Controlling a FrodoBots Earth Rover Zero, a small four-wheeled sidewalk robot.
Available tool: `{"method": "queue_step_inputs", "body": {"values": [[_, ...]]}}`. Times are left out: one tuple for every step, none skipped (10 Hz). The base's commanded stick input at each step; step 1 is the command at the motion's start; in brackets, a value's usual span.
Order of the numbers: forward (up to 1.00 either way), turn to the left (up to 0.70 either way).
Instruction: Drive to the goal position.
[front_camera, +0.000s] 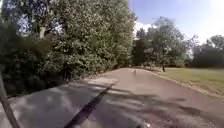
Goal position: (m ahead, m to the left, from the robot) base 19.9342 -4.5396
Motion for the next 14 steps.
{"method": "queue_step_inputs", "body": {"values": [[0.70, 0.00], [0.70, 0.00], [0.70, 0.00], [0.70, 0.00], [0.70, 0.00], [0.70, 0.00], [0.70, 0.00], [0.70, 0.00], [0.70, 0.00], [0.70, 0.00], [0.70, -0.12], [0.70, -0.35], [0.70, -0.35], [0.70, -0.35]]}}
